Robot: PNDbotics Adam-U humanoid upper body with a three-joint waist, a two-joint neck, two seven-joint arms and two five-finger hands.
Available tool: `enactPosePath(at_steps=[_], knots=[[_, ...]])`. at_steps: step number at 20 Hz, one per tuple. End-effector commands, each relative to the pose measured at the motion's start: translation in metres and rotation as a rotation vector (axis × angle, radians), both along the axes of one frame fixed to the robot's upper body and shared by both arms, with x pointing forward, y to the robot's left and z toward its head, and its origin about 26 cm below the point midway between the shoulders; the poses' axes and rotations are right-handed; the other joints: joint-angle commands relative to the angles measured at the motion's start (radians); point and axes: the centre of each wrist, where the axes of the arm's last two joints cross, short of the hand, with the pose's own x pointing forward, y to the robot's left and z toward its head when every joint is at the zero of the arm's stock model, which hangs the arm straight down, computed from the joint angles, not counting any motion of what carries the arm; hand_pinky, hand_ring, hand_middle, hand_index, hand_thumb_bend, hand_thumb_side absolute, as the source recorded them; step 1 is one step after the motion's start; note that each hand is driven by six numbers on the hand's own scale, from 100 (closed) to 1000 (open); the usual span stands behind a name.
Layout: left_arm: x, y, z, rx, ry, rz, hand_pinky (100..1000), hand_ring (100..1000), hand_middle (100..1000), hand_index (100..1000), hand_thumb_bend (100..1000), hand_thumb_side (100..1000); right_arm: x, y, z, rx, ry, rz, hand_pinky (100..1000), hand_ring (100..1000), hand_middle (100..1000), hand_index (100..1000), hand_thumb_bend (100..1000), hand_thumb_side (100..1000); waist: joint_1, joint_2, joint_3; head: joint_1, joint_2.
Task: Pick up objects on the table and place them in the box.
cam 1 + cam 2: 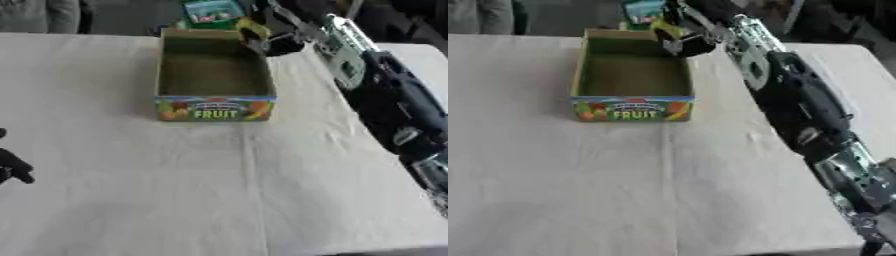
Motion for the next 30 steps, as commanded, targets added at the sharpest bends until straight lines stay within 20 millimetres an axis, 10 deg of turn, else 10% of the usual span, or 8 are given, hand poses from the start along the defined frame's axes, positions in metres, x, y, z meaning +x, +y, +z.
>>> enactPosePath(at_steps=[1,16,30], knots=[[0.002,-0.001,0.011,0.015,-0.036,-0.025,467,522,475,812,100,701,0.007,0.005,0.003,-0.05,-0.013,-0.002,820,673,456,570,100,232,0.008,-0.011,0.01,-0.015,-0.016],[0.002,-0.002,0.013,0.011,-0.039,-0.027,467,522,475,812,102,698,0.015,-0.002,-0.032,-0.216,0.07,-0.124,919,853,893,911,100,333,0.011,-0.011,0.013,-0.022,-0.024],[0.0,0.003,0.007,0.015,-0.021,-0.005,467,522,475,811,106,701,0.005,-0.019,0.015,-0.35,0.163,-0.112,991,930,966,974,100,403,0.006,-0.027,-0.008,-0.008,-0.015]])
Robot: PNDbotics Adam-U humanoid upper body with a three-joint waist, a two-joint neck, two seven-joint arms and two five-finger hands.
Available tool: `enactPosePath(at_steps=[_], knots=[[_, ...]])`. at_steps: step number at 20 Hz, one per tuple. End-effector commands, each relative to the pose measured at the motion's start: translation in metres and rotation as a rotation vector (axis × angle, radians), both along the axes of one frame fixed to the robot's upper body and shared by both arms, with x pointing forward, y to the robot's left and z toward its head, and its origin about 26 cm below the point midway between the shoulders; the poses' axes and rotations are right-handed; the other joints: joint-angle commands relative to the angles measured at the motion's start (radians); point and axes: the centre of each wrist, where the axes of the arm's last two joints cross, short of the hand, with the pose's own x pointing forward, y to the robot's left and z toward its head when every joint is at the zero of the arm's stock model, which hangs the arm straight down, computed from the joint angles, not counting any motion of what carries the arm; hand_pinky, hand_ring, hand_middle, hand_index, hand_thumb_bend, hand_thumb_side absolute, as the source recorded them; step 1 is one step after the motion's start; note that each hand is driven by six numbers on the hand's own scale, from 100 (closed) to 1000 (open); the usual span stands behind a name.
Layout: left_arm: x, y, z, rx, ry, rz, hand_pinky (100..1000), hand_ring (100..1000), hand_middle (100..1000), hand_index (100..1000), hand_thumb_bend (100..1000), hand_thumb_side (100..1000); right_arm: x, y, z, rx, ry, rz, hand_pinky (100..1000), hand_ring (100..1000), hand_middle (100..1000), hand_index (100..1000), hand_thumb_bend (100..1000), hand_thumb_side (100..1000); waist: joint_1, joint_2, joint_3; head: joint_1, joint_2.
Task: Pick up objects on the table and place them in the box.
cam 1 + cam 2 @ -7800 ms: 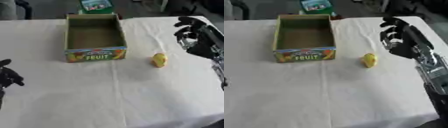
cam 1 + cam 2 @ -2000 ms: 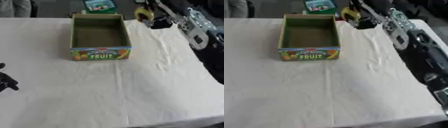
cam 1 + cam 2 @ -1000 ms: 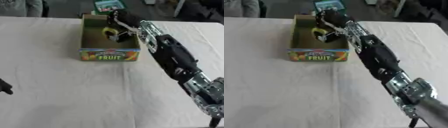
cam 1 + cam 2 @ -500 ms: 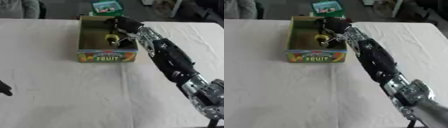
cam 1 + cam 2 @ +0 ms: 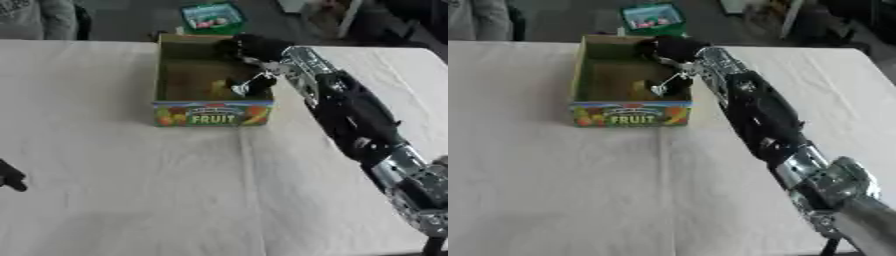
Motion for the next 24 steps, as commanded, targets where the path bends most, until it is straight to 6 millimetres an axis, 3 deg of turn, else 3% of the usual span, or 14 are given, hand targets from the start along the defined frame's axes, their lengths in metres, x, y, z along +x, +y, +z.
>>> enactPosePath(at_steps=[1,2,4,6,7,10,14,19,24], knots=[[-0.001,0.007,0.006,0.016,-0.019,0.018,467,522,475,811,105,702,-0.009,-0.013,0.043,0.011,-0.095,0.02,979,923,964,968,100,518,0.004,-0.021,-0.008,0.01,0.002],[-0.001,0.008,0.006,0.016,-0.018,0.021,467,522,475,811,107,700,-0.013,-0.014,0.051,0.039,-0.127,0.035,964,915,946,961,100,366,0.003,-0.022,-0.013,0.013,0.004],[-0.001,0.009,0.005,0.016,-0.015,0.028,467,522,475,811,110,698,-0.023,-0.018,0.065,0.112,-0.195,0.069,923,890,911,944,100,292,0.001,-0.025,-0.025,0.021,0.006],[-0.002,0.01,0.004,0.015,-0.014,0.036,467,522,475,810,111,698,-0.037,-0.024,0.076,0.206,-0.256,0.105,879,870,888,933,100,312,0.0,-0.026,-0.038,0.031,0.007],[-0.002,0.011,0.004,0.015,-0.014,0.041,467,522,475,810,111,698,-0.044,-0.027,0.079,0.256,-0.274,0.121,863,863,876,928,100,209,-0.001,-0.025,-0.045,0.036,0.007],[-0.002,0.013,0.003,0.014,-0.013,0.053,467,522,475,810,113,699,-0.068,-0.038,0.082,0.413,-0.28,0.151,769,818,818,900,100,141,0.0,-0.023,-0.063,0.049,0.005],[-0.002,0.014,0.003,0.007,-0.015,0.066,467,522,475,809,115,703,-0.097,-0.05,0.073,0.658,-0.188,0.162,627,749,727,855,100,229,0.004,-0.017,-0.084,0.064,0.0],[-0.003,0.016,0.003,0.002,-0.016,0.084,467,522,474,809,116,702,-0.131,-0.064,0.055,0.847,-0.069,0.168,590,733,706,847,100,251,0.011,-0.008,-0.112,0.079,-0.002],[-0.003,0.016,0.002,-0.002,-0.014,0.091,466,522,474,808,118,704,-0.148,-0.072,0.036,0.974,-0.019,0.13,534,689,655,826,100,297,0.018,-0.003,-0.125,0.084,0.002]])
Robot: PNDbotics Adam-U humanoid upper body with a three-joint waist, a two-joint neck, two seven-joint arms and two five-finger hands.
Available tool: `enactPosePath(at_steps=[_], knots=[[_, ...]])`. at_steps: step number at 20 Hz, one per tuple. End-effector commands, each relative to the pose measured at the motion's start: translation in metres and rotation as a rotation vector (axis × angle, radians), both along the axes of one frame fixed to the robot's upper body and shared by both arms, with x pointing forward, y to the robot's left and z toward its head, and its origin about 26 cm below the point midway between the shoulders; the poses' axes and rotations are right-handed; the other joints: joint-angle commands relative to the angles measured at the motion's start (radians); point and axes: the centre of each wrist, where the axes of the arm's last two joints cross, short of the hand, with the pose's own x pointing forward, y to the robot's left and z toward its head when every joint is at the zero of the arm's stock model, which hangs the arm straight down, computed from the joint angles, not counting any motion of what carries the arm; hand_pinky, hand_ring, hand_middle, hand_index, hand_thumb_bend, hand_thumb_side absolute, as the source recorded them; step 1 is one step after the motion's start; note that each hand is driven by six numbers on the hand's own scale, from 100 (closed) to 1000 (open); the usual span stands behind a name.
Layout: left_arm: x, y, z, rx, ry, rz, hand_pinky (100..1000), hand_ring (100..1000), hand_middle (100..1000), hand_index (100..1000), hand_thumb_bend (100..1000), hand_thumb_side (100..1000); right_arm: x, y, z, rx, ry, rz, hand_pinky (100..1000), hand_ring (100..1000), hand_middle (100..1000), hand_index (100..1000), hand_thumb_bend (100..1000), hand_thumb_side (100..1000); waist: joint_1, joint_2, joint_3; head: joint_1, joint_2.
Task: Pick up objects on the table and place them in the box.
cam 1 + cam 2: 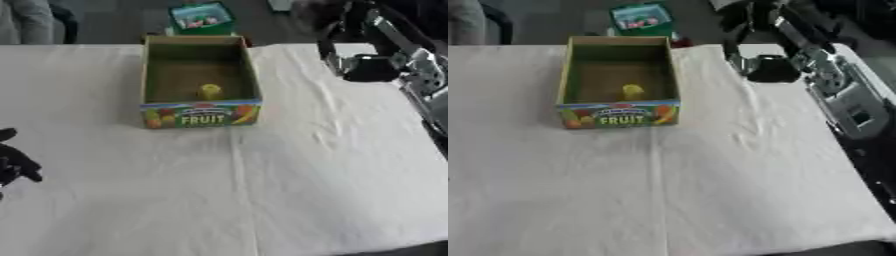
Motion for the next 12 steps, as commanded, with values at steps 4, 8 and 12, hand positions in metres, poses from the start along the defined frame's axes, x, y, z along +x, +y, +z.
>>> enactPosePath(at_steps=[4,8,12], knots=[[-0.001,0.004,0.005,0.007,-0.018,0.017,466,522,474,808,120,708,-0.017,-0.007,0.006,0.103,-0.006,-0.014,522,681,644,820,100,315,0.007,-0.008,-0.011,0.009,0.007],[-0.001,0.005,0.004,0.007,-0.015,0.019,465,522,473,807,120,711,-0.022,-0.008,0.0,0.138,0.007,-0.029,516,675,635,816,100,316,0.01,-0.006,-0.02,0.014,0.008],[-0.001,0.005,0.003,0.006,-0.012,0.022,466,521,473,807,120,714,-0.025,-0.009,-0.006,0.164,0.025,-0.046,507,666,621,809,100,320,0.008,-0.007,-0.024,0.018,0.009]])
